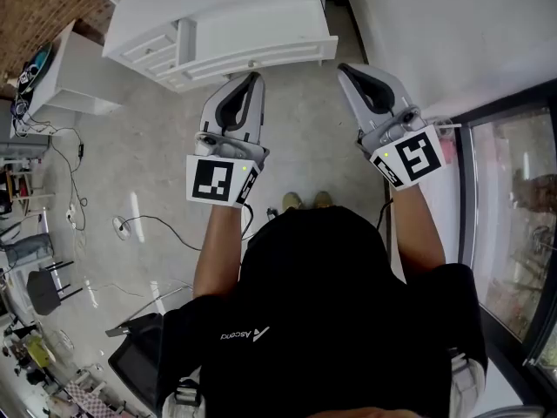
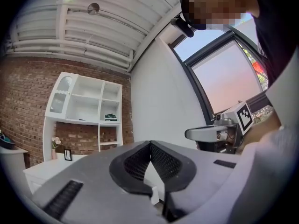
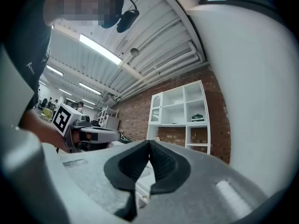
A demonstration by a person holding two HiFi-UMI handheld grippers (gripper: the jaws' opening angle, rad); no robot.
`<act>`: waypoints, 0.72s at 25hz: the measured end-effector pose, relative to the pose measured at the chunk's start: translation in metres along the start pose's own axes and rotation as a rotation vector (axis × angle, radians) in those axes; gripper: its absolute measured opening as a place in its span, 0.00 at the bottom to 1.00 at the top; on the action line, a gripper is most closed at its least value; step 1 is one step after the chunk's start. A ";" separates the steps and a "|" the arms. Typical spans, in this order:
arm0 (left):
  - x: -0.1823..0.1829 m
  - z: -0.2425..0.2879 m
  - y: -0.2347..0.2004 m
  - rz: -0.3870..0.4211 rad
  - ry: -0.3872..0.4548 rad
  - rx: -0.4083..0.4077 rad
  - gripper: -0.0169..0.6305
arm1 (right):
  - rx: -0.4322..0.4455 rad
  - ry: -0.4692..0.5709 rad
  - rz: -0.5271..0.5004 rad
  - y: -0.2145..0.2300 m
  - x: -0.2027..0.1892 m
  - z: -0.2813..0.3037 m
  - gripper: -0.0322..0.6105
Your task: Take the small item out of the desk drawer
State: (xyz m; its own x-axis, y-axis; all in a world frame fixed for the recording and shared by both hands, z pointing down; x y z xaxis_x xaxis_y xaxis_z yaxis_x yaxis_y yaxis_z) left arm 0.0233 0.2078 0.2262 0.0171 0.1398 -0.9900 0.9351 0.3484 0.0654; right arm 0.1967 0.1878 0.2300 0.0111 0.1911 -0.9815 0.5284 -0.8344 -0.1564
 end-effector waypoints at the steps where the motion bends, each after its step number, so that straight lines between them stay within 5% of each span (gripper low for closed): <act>1: -0.001 0.001 0.002 0.001 -0.003 0.003 0.02 | 0.002 0.000 0.001 0.001 -0.001 -0.001 0.05; 18: -0.015 0.041 0.009 0.018 -0.019 0.074 0.02 | 0.057 -0.068 0.036 0.053 -0.029 0.003 0.32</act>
State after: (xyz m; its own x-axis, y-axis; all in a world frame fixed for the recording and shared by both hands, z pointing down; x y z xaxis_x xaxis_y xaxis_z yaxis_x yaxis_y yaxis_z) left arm 0.0457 0.1711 0.2369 0.0405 0.1274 -0.9910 0.9583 0.2760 0.0747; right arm 0.2216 0.1362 0.2500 -0.0295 0.1265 -0.9915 0.4796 -0.8685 -0.1251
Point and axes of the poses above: the fingertips, and each gripper's own axes: z forward along the fingers, y to its right, x out of its top, the point moved 5 cm from there along -z, backward along the fingers, and after that the axes turned 9 degrees about x, right-handed, at the moved point
